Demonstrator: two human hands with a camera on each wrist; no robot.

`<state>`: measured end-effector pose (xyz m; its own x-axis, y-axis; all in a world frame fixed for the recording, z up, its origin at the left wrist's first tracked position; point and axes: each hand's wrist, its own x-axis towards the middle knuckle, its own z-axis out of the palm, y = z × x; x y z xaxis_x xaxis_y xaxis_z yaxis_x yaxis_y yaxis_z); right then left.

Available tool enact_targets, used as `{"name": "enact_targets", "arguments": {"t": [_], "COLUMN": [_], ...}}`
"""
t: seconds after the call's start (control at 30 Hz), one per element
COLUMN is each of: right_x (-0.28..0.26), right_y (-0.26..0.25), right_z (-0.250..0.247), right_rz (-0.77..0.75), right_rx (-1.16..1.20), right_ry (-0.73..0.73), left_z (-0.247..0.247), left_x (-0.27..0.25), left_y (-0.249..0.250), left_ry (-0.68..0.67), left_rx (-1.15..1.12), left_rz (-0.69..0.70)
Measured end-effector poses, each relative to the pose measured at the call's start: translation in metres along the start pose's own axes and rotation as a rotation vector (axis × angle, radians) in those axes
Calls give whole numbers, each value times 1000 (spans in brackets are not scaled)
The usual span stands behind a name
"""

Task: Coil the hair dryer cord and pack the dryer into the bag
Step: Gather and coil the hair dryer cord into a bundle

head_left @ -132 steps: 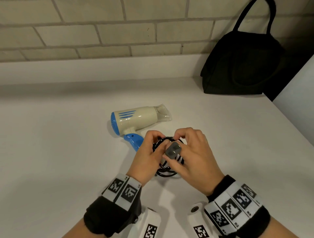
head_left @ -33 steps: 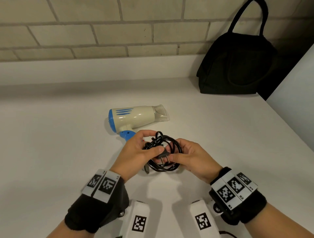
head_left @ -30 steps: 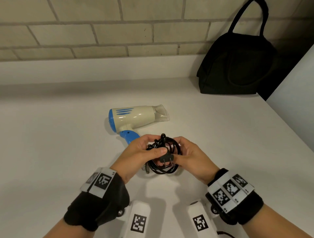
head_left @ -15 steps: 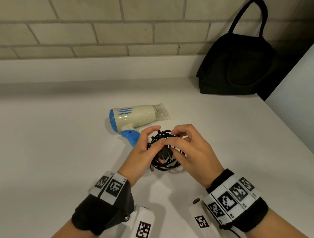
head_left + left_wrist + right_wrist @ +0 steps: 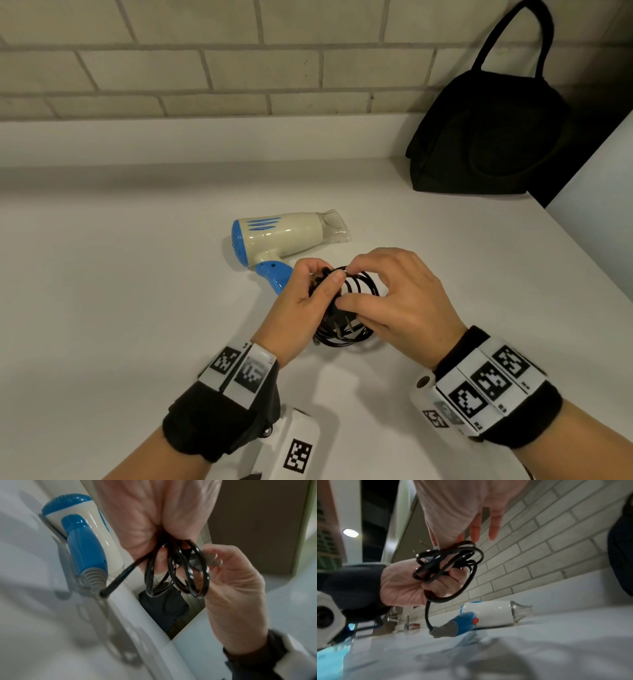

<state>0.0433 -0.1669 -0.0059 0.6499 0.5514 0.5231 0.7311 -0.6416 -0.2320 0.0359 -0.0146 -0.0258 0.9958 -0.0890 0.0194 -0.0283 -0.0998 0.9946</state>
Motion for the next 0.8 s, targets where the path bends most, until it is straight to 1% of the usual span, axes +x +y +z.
{"name": "enact_targets", "arguments": {"t": [0.07,0.1,0.2,0.27,0.33,0.43,0.6,0.67,0.7,0.73,0.8], "right_x": [1,-1,0,-2,-5,-10,-15,-11,-7,-2,8], "right_y": [3,9,10,8,7,4,-1,-2,-3,-3,-2], "right_z": [3,5,7,8,8,8,6,5,4,3,1], "right_rz": [-54,-134,-173,-112,-6,110,119,203,278,371,593], "right_rx": [-25,-90,-64,19,180,341,352,497,619,763,1045], "right_ry": [-26,-13,28,4,-11,5,-16,1,29,50,6], "left_z": [2,3,6,7,7,5,1,4,5,6,8], "left_x": [1,1,3,6,7,6,1,1,2,2,1], "left_y": [-2,-3,-4,-3,-2,-3,-9,-6,-4,-1,3], "left_ry": [5,12,28,31,40,40,16,-16,-29,-39,-57], "left_rx": [25,38,43,38,49,95,150,184,214,243,269], "left_rz": [0,-1,9,28,51,72,86,108,130,152,172]}}
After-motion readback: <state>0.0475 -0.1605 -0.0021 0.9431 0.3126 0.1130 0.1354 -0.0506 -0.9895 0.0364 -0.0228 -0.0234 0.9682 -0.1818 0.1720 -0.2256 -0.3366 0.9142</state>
